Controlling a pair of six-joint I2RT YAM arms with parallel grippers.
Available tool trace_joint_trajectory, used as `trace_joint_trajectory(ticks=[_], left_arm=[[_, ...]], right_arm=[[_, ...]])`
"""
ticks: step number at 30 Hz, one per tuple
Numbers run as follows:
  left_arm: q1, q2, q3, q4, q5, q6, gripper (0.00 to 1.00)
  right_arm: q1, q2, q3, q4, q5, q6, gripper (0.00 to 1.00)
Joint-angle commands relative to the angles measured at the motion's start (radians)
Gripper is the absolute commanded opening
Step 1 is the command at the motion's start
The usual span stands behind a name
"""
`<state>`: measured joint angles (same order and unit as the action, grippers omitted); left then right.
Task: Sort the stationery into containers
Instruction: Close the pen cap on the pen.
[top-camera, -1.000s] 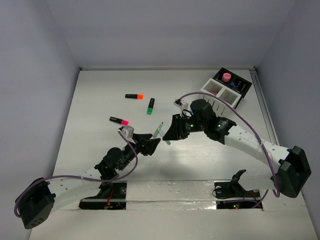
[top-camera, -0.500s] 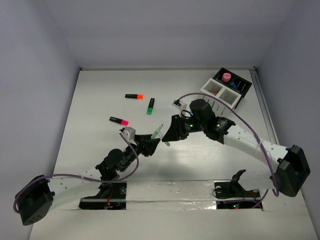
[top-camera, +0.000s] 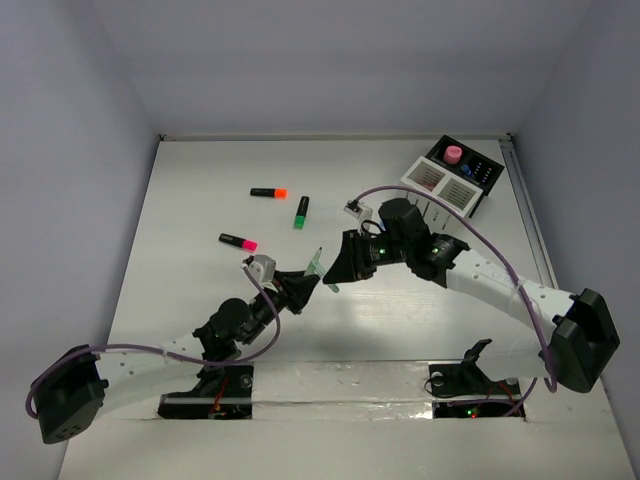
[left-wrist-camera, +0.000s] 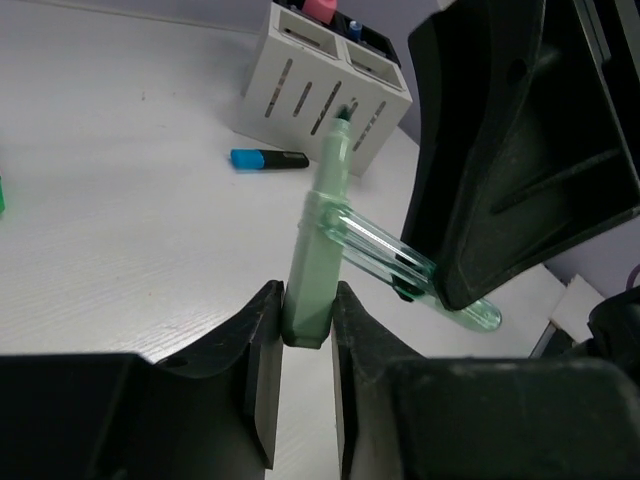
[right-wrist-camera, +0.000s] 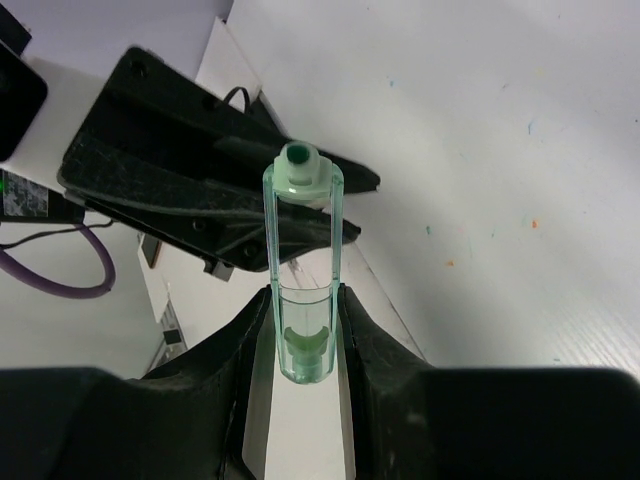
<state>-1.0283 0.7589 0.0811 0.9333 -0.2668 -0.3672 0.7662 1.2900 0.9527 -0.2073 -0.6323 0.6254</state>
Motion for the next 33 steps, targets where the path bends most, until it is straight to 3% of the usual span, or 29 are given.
trace_joint_trajectory(ticks=[1, 3, 9, 17, 28, 33], left_arm=[[-0.007, 0.000, 0.052, 0.042, -0.011, 0.016, 0.12], [-0.007, -0.003, 0.060, 0.021, -0.014, 0.013, 0.00], [-0.007, -0.075, 0.057, -0.072, -0.020, -0.009, 0.00], [-0.016, -0.148, 0.062, -0.235, 0.083, -0.050, 0.00], [-0.035, -0.190, 0.057, -0.284, 0.187, -0.058, 0.00], [-0.044, -0.204, 0.059, -0.289, 0.187, -0.056, 0.00]], right_arm=[[-0.004, 0.003, 0.001, 0.029, -0.027, 0.004, 0.00], [-0.004, 0.002, 0.007, 0.025, -0.026, 0.000, 0.00], [-0.013, -0.020, 0.050, -0.071, 0.038, -0.048, 0.00], [-0.013, -0.058, 0.182, -0.222, 0.363, -0.154, 0.00], [-0.031, -0.032, 0.259, -0.130, 0.431, -0.219, 0.00], [-0.064, 0.015, 0.284, -0.090, 0.387, -0.227, 0.00]])
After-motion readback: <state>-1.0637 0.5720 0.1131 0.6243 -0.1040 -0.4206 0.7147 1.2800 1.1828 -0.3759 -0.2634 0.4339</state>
